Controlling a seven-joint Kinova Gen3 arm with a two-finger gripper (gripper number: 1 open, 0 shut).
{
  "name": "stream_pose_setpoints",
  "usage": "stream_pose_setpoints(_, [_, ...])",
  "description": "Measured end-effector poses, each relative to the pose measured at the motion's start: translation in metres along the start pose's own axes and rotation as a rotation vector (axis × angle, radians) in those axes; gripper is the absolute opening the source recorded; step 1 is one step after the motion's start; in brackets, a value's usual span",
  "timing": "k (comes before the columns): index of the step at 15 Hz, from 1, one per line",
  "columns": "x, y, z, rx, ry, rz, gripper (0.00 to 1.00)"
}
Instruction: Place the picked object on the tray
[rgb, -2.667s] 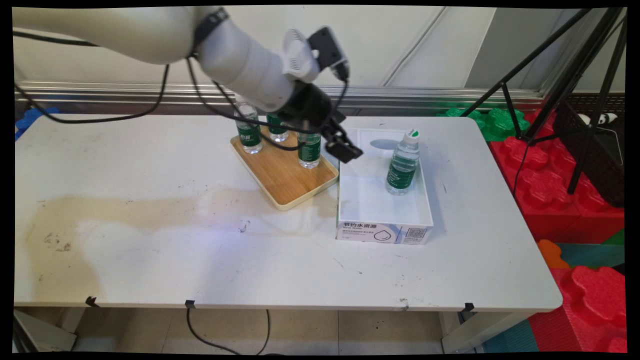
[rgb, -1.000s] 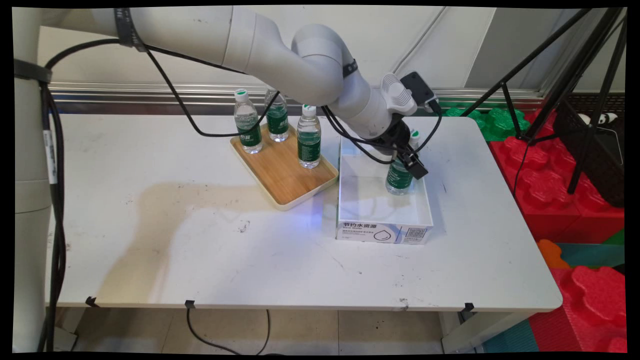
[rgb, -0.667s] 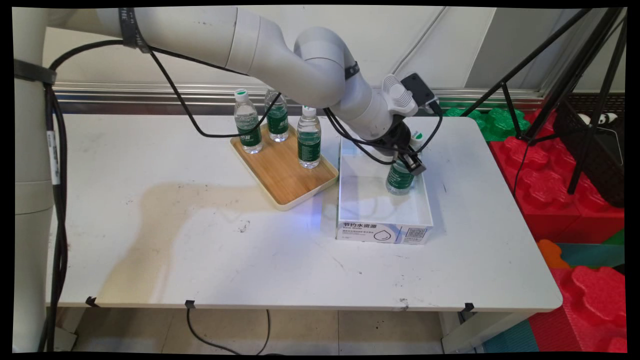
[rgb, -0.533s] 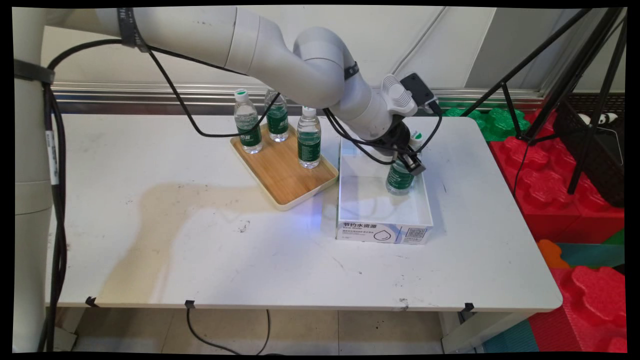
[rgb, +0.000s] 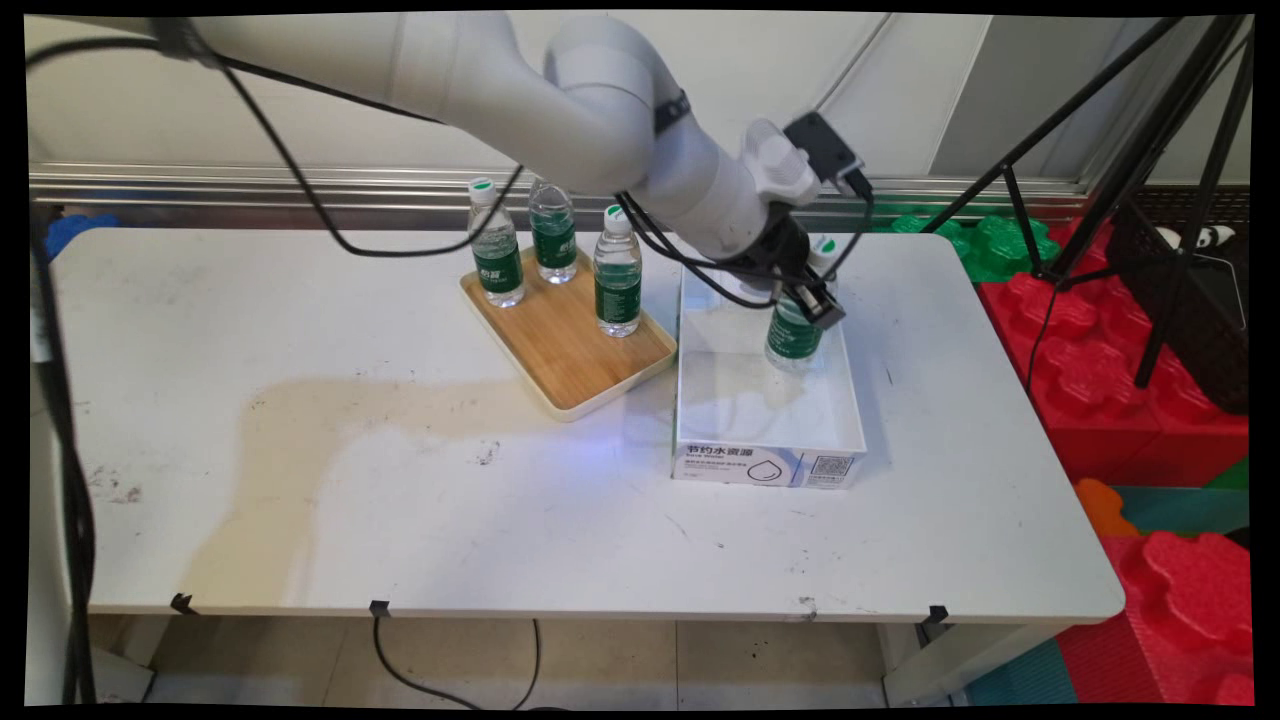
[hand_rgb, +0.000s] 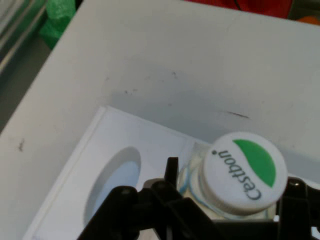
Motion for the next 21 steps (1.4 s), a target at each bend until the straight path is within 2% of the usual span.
stream_pose_setpoints(7, [0.002, -0.007, -0.086, 0.023, 0.071, 0.020, 0.00])
stream_pose_setpoints(13, [-0.012, -0.019, -0.138, 0.021, 0.098, 0.029, 0.00])
stream_pose_setpoints(21, [-0.064, -0.049, -0.202, 0.008, 0.066, 0.042, 0.00])
